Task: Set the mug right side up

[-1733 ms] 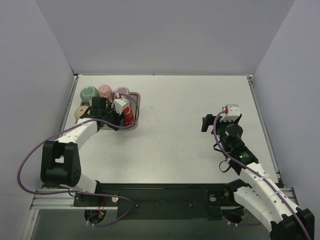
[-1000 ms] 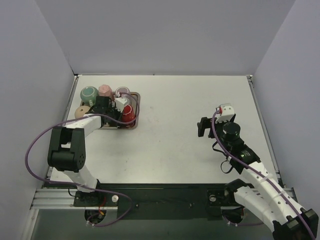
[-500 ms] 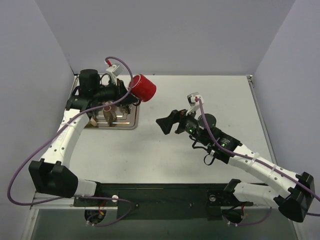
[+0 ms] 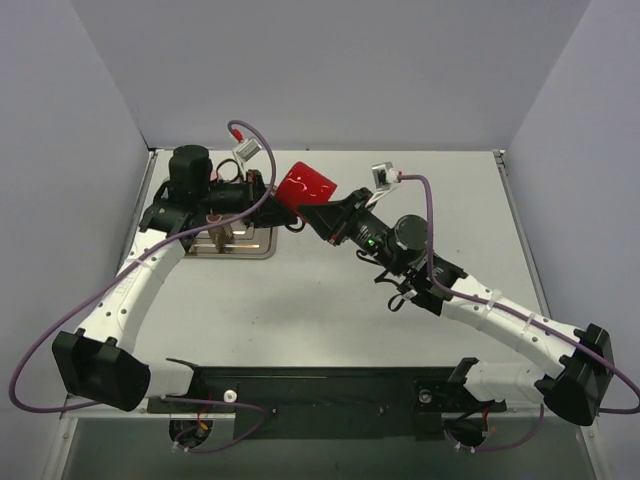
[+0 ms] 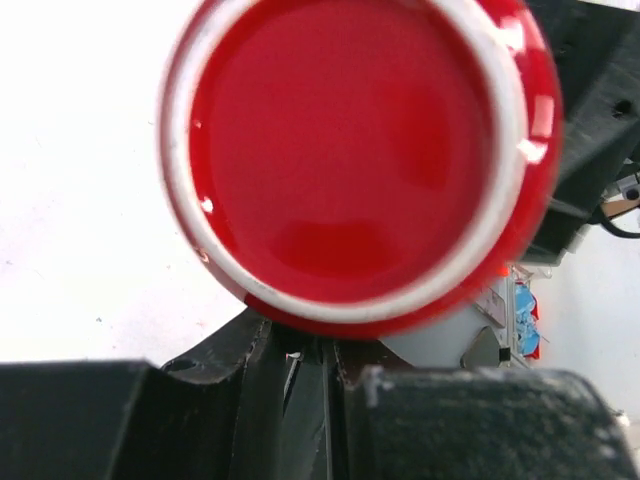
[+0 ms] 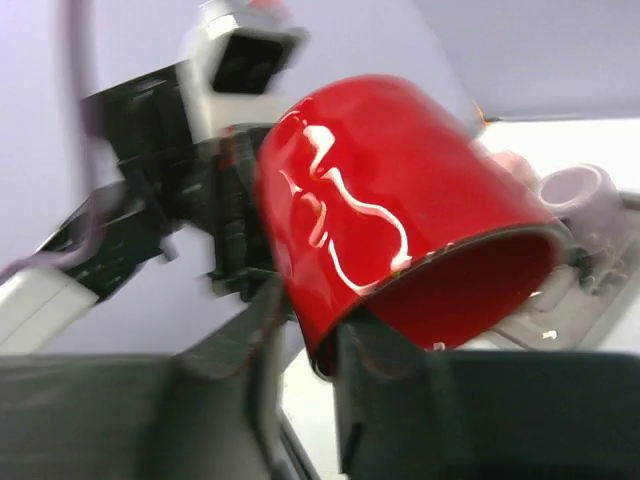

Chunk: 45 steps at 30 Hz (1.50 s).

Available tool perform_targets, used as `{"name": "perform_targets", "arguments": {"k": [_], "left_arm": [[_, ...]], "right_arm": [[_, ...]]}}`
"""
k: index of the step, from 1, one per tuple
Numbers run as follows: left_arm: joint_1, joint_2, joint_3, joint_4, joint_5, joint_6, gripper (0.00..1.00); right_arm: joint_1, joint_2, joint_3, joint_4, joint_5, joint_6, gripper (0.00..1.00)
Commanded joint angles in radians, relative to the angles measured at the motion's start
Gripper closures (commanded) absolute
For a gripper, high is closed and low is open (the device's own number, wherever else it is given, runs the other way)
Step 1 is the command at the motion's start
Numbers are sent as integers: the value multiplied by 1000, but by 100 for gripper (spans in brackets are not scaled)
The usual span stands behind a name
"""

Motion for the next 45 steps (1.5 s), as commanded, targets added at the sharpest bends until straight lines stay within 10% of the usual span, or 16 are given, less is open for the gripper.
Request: {"name": "perform_targets", "arguments": {"k": [1,3,4,5,8,14,31,38,45], "left_arm": [[-37,-29,-8,41,26,45,100],[-25,-8,25,-79,-29,160,75],[-14,0,65,-182,-122,279,26],[-8,11,82,-239,-179,329,15],[32,14,86,-322,-547,478,14],[119,29,-8,-284,-847,618,12],[290,253,-215,45,-925,742,24],[290,391,-169,87,-951,696,30],[290,499,-114,79,-987,655,48]], "right_arm": [[2,13,111,21,-17,-30,100],[-19,-15,153,-167,38,-70,100],[-35,-33,165,-235,124,-91,100],[-70,-41,197,-397,163,-126,100],[-226,-35,277,-739,268,-205,100],[-612,149,322,-1142,196,-386,100],[-952,544,314,-1158,59,-464,100],[-946,459,302,-1185,49,-444,25],[-895,248,285,-1217,112,-437,4]]}}
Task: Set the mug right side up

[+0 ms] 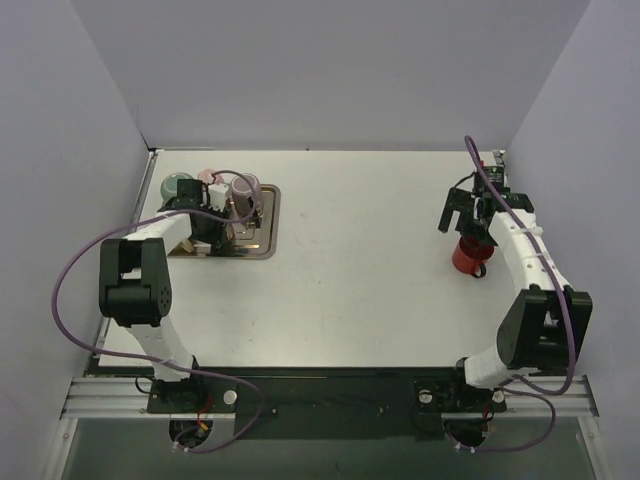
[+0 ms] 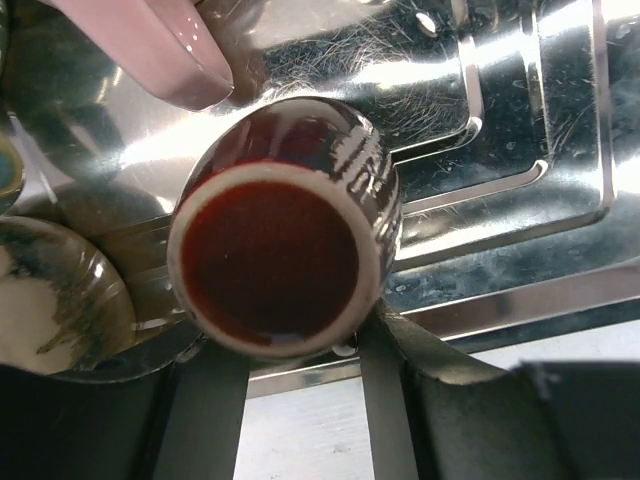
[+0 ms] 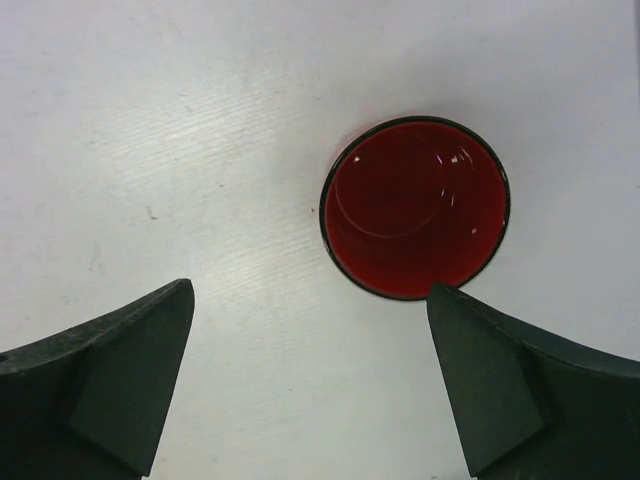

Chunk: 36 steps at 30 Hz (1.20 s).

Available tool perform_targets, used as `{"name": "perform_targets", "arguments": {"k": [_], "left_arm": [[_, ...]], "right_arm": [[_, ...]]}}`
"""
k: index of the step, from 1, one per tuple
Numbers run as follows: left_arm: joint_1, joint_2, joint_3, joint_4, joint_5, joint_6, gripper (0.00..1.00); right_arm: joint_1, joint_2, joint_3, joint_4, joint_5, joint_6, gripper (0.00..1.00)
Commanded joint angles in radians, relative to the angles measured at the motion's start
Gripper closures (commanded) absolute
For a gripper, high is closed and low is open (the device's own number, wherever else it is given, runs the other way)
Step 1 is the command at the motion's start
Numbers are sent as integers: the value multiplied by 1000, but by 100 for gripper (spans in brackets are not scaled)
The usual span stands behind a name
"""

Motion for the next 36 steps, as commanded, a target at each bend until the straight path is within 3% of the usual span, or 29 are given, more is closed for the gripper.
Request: {"name": "perform_targets", "arguments": {"k": [1,4,6,7,12,15,19,23,28,33,36], "left_arm": [[2,19,44,43,6,-24,51],[2,32,43,54,19,-35,67],[2,32,45,62,23,-50,94],[2,28,40,69,27,-63,100],[0,-98,54,-1,174,-95,100],[2,-199,99,-111,358,-148,100],[-6,-352,167,-184,545,-305,100],[-38,-469,243,-210,746,-438,100],[-124,-538,301,-202,921,-558,100],[-192,-572,298,-214,981,-598,100],[-221,-583,277,-222,997,-598,100]], "right_arm": [[39,-175,-6,-56,58,9,4],[87,-239,-14,-59,70,7,4],[114,-278,-17,-62,76,7,4],[134,-305,-17,-62,82,9,4],[237,-400,-16,-56,38,11,4],[407,-491,-46,34,15,70,1],[648,-532,-115,310,-46,191,1],[803,-488,-204,738,-82,373,1],[921,-344,-188,1184,-103,546,4],[954,-265,-103,1329,-142,540,12],[955,-276,-89,1323,-126,518,17]]}}
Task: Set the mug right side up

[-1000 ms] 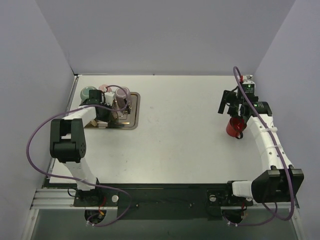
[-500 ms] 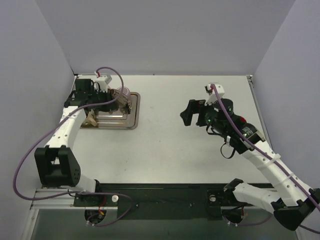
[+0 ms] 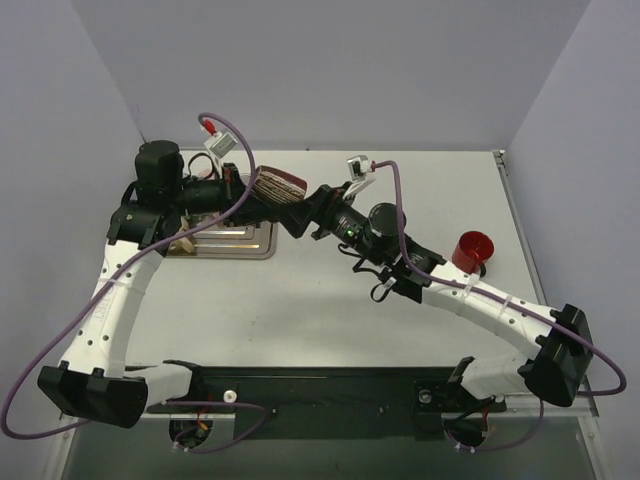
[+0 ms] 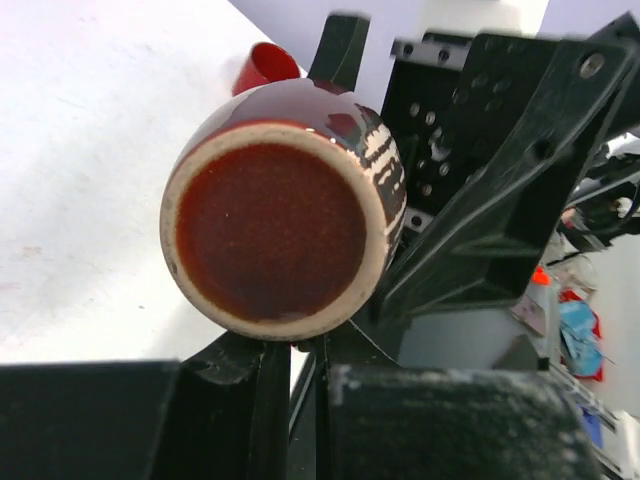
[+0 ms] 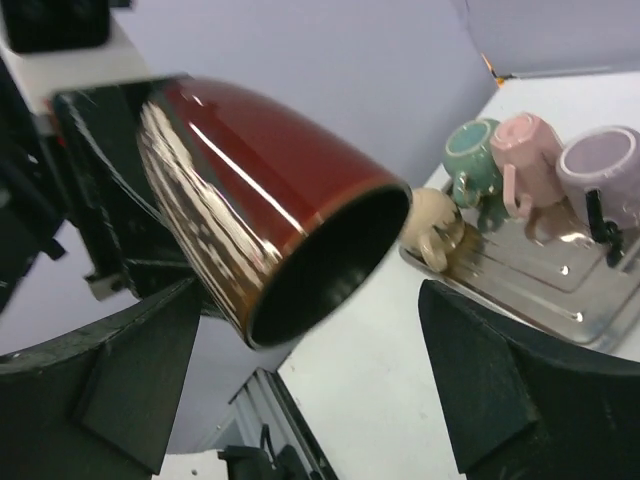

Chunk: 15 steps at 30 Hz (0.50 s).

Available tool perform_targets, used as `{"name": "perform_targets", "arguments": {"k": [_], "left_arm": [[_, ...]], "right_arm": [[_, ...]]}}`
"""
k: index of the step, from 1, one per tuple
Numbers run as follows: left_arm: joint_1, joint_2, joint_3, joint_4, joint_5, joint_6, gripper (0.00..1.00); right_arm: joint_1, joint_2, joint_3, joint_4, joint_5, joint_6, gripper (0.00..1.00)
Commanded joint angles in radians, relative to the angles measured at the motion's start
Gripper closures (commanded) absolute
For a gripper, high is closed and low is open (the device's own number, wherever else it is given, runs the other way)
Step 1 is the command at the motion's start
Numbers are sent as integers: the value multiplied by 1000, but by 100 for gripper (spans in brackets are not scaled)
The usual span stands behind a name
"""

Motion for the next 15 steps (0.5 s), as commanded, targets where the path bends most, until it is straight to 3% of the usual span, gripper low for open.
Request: {"name": "perform_targets", "arguments": {"k": [1,8,9,11,12,13,15], "left_arm": [[-29,-16,-2,-3,79,-36,100],[-81,-9,-8,-35,62,8,100],[-90,-6,-8,-44,67,17,100],[-92,-9,-7,-61,72,40,100],[-90,-9,-2,-75,59,56,100],[-78,-5,18,-136,9,118,55],[-48,-5,50,-242,-122,245,14]], "right_arm": [[1,-44,77,221,-8,15,22],[7,4,119,222,-24,34,56],[5,4,122,219,-24,34,74],[2,-1,130,182,-10,28,100],[-1,-27,127,159,5,-1,100],[-4,-42,124,80,54,-17,100],[-8,-103,154,-153,161,-130,100]]}}
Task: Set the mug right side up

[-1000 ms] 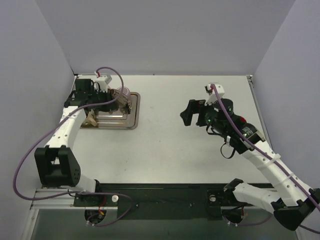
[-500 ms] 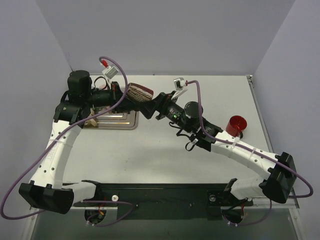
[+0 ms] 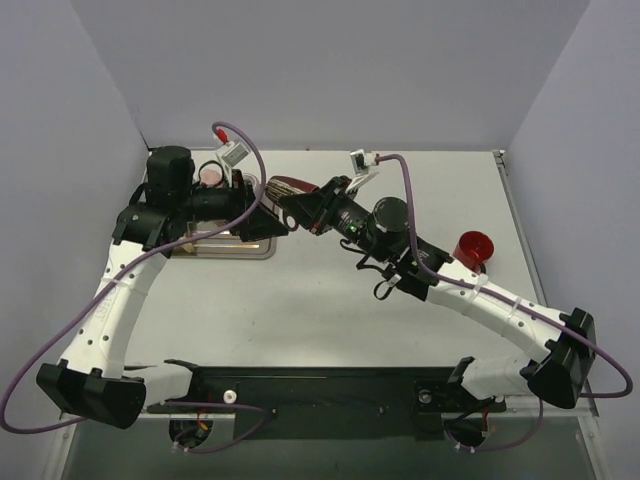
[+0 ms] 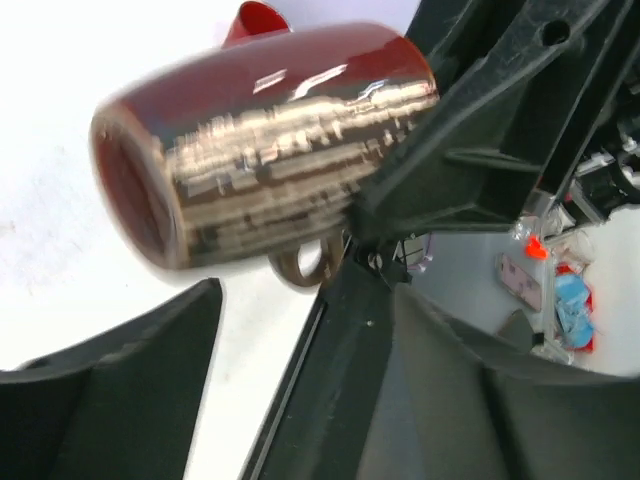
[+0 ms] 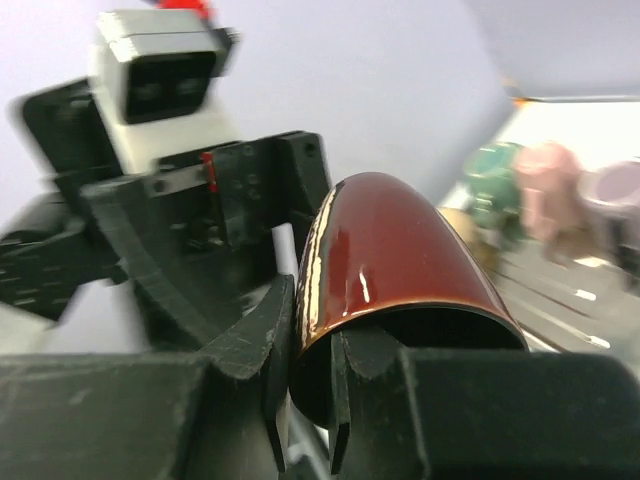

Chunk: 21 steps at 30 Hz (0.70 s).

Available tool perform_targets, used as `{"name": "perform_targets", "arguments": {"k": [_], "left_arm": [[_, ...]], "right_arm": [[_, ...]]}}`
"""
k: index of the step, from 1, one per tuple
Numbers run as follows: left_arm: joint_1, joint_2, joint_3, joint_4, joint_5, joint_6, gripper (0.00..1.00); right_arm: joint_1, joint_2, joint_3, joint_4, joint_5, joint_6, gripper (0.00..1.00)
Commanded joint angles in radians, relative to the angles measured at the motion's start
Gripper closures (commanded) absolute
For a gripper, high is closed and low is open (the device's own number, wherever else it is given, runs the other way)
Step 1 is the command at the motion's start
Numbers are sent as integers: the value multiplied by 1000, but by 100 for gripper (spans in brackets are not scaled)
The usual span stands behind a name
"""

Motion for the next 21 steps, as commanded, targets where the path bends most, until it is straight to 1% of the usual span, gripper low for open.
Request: {"name": "perform_targets", "arguments": {"k": [1,2,3,4,5,6,7,8,9,10,11,13,17,21], "left_arm": [[20,-9,69,-223,-187,267,14],[43,-11,78,-266,-334,368,14],[54,-17,75,-273,-423,408,14],[79,-22,52,-262,-567,465,13],[93,-31,31,-250,-650,499,13],[125,-34,-18,-219,-755,546,13],[150,-31,-42,-204,-798,576,13],[191,-25,-84,-181,-868,611,12],[233,-2,-100,-175,-890,625,12],[256,9,-127,-171,-895,649,12],[311,39,-149,-170,-886,656,11],[375,84,-175,-158,-884,673,10],[475,148,-217,-100,-871,685,9],[549,178,-272,-14,-891,671,10]], "right_arm": [[-26,-104,161,-418,230,-246,100],[-42,-95,202,-564,285,-295,100],[-55,-66,297,-782,346,-354,100],[-92,-52,354,-889,372,-381,100],[-112,-20,367,-1025,385,-411,100],[-182,15,372,-1094,371,-421,100],[-216,32,364,-1185,341,-428,100],[-293,75,341,-1213,327,-451,100],[-331,96,330,-1262,293,-466,100],[-386,150,310,-1275,276,-499,100],[-414,173,303,-1293,243,-512,100],[-486,253,290,-1296,203,-556,100],[-537,346,277,-1285,213,-619,100],[-583,425,238,-1226,149,-615,100]]}}
